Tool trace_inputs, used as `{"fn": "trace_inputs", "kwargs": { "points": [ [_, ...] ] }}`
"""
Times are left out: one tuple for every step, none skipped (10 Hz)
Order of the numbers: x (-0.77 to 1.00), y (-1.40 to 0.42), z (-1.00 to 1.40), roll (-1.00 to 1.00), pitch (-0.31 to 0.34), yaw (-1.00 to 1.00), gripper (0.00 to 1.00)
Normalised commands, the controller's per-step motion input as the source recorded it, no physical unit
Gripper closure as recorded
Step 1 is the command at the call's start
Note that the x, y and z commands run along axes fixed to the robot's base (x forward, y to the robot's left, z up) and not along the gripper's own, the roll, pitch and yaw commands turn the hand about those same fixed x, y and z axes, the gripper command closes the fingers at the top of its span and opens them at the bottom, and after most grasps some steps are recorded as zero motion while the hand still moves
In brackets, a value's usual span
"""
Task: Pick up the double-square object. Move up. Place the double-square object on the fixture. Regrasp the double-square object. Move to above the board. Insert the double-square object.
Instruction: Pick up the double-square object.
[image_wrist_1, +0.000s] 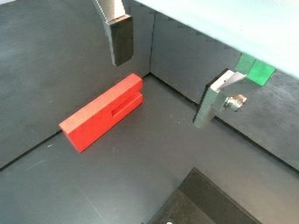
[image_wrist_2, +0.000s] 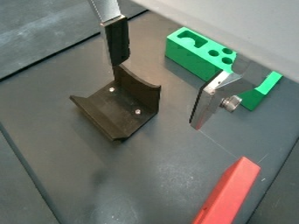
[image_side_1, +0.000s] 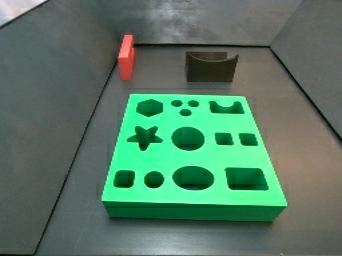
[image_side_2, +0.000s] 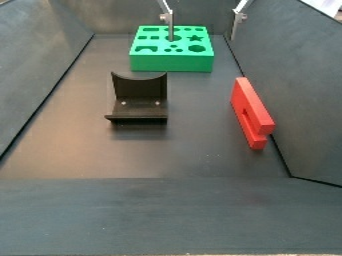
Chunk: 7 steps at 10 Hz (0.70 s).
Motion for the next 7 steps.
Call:
{"fn": "trace_inputs", "kwargs": {
  "points": [
    [-0.21,0.15,-0.05,0.00,0.000,0.00,0.00],
    [-1.00,0.21,-0.28,0.08,-0.079,-0.01,0.00],
    [-0.96,0.46,-0.33,0.01,0.000,0.01,0.00],
    [-0.82,0.41,-0.52,0.11,-0.006,0.13,0.00],
    [-0.62,0.37,-0.64,0.17,-0.036,0.05,0.00],
    [-0.57,0.26,-0.73,0.22,-0.050,0.04,0.00],
    [-0.59,0.15,-0.84,0.23,-0.080,0.05,0.00]
  ]
}}
